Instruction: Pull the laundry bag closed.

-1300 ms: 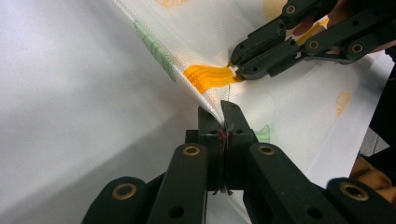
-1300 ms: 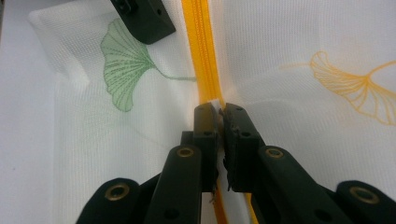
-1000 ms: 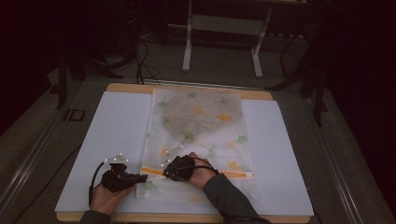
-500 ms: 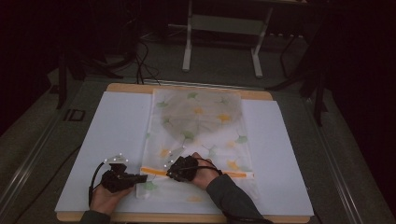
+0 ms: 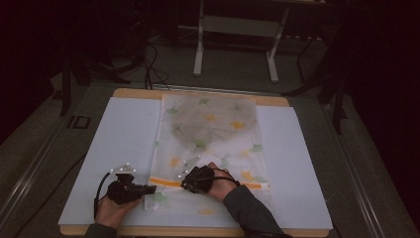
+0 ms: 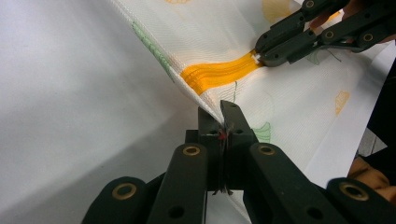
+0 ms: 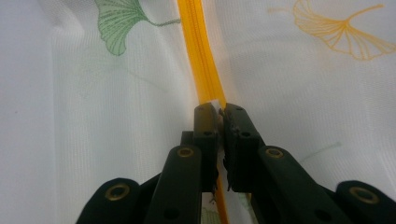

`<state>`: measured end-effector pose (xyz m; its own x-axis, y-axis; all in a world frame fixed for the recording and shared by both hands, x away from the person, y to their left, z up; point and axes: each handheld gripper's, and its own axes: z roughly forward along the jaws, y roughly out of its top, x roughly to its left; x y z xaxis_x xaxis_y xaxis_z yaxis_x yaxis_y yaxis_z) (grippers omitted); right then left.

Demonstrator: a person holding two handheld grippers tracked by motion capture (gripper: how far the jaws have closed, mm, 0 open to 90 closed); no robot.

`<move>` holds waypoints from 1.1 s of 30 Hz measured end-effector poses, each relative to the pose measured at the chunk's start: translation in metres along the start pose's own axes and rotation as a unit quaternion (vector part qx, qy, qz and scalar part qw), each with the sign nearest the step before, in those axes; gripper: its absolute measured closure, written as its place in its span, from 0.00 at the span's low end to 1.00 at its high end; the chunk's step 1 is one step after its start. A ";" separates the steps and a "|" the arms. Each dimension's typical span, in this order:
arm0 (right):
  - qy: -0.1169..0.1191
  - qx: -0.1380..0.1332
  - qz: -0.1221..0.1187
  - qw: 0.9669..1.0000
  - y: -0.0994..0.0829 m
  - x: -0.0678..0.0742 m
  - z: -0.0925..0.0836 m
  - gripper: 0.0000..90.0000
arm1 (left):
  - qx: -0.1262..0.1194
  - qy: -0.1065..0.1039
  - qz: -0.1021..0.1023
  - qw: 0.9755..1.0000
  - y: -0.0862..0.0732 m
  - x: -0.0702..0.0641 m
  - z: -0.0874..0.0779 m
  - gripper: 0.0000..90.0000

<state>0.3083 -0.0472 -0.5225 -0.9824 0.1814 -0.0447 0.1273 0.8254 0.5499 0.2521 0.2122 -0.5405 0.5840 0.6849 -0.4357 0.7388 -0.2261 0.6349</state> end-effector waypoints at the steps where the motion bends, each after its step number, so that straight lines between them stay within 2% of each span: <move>1: -0.001 -0.001 0.003 1.000 -0.001 0.000 0.000 0.94 | 0.000 0.000 0.000 1.000 0.000 0.000 0.000 0.98; 33: -0.006 0.007 0.012 1.000 -0.017 -0.002 -0.012 0.94 | 0.002 0.000 -0.003 1.000 0.000 0.001 0.000 0.98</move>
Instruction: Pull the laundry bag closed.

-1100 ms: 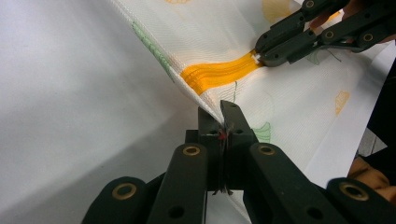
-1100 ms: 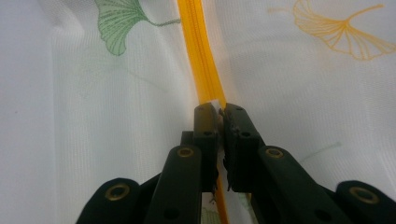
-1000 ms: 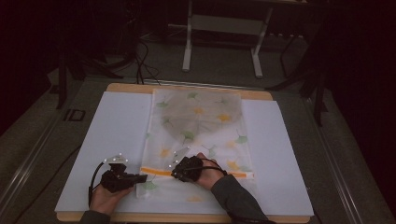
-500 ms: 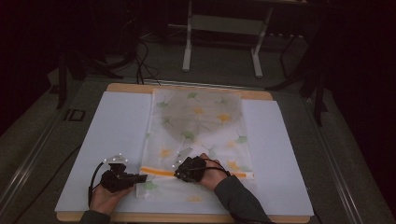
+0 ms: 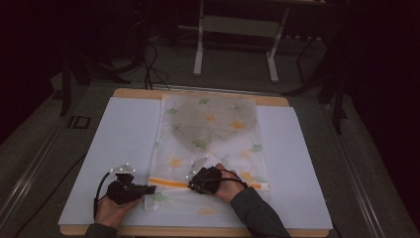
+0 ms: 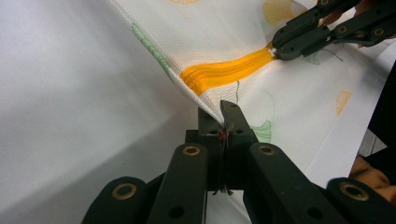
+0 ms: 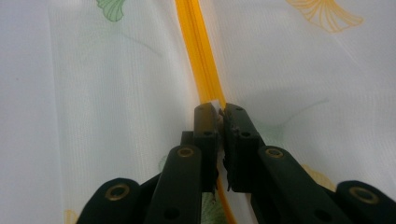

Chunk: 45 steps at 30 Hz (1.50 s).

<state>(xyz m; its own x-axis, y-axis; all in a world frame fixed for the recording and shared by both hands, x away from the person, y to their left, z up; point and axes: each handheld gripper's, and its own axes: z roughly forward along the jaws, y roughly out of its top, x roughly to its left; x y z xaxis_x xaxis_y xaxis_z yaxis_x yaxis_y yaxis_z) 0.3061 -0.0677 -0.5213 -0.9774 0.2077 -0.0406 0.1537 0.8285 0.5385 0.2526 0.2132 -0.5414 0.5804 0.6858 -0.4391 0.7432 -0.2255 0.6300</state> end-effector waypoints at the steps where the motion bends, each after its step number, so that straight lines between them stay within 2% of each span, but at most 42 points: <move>1: 0.000 0.001 0.000 1.000 0.000 0.000 0.000 0.94 | 0.000 0.000 0.000 1.000 0.000 0.000 0.000 0.98; 45: -0.010 0.012 0.014 1.000 -0.025 -0.008 -0.017 0.94 | -0.001 0.000 -0.001 1.000 0.000 0.000 -0.001 0.98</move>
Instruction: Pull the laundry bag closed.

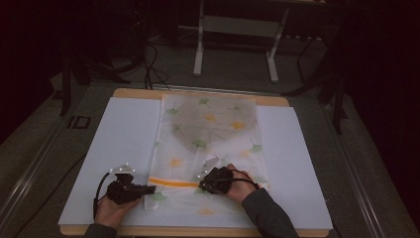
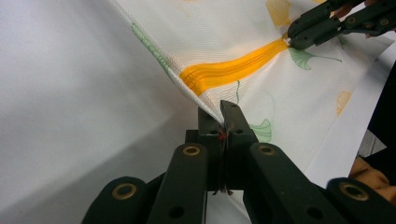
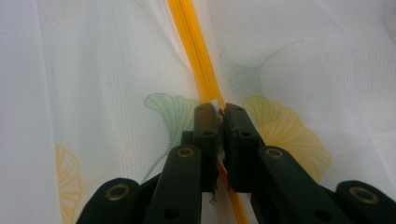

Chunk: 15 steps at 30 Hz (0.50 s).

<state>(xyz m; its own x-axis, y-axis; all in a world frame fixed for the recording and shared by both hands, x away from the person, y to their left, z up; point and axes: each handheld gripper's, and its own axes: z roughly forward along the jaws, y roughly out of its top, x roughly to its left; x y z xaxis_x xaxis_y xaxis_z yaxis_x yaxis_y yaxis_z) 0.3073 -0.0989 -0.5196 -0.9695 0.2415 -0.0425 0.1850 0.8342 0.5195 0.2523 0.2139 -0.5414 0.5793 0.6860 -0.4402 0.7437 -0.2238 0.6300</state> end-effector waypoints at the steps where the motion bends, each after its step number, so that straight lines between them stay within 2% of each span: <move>1: 0.000 0.002 -0.001 1.000 -0.001 0.000 -0.001 0.94 | 0.000 0.000 0.000 1.000 0.000 0.000 0.000 0.98; 15: -0.001 0.009 0.001 1.000 -0.007 -0.002 -0.006 0.94 | 0.000 -0.001 -0.001 1.000 0.000 0.000 0.000 0.98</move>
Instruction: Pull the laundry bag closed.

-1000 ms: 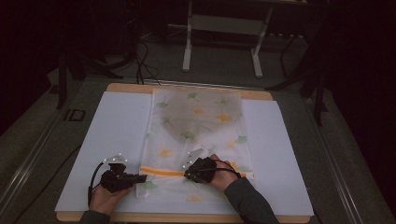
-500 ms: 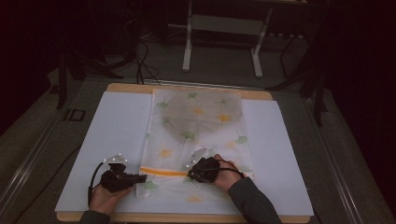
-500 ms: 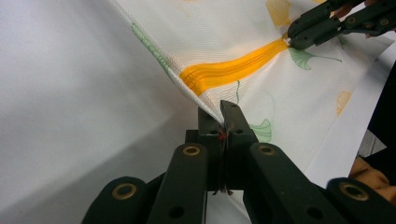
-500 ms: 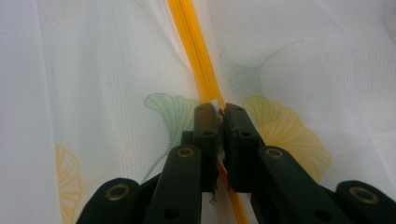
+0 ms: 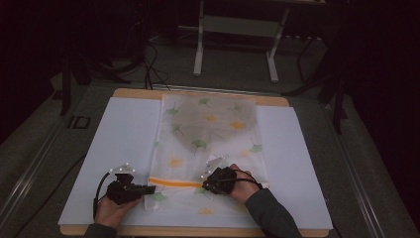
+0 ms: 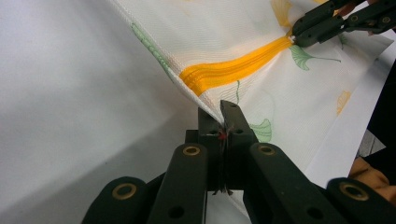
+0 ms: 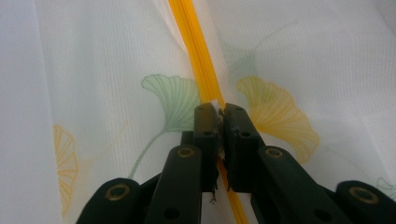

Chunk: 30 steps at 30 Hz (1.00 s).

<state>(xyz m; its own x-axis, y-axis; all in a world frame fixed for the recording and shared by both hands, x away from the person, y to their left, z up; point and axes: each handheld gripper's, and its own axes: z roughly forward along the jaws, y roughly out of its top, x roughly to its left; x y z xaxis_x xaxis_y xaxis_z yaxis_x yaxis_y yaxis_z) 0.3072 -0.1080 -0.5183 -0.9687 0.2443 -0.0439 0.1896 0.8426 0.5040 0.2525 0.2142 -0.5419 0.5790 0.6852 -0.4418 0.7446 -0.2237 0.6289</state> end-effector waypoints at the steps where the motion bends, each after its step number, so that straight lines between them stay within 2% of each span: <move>1: 0.000 0.001 -0.001 1.000 0.000 0.000 0.000 0.94 | 0.000 0.000 0.000 1.000 0.000 0.000 0.000 0.98; 30: -0.010 0.011 0.010 1.000 -0.019 -0.006 -0.013 0.94 | -0.001 0.001 -0.001 1.000 -0.001 0.000 -0.001 0.98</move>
<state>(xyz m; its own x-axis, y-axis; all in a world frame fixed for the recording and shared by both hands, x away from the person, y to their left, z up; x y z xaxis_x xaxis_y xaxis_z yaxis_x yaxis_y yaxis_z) 0.3077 -0.1320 -0.5167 -0.9612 0.2713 -0.0509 0.2135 0.8476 0.4858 0.2520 0.2151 -0.5421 0.5765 0.6871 -0.4421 0.7455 -0.2210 0.6287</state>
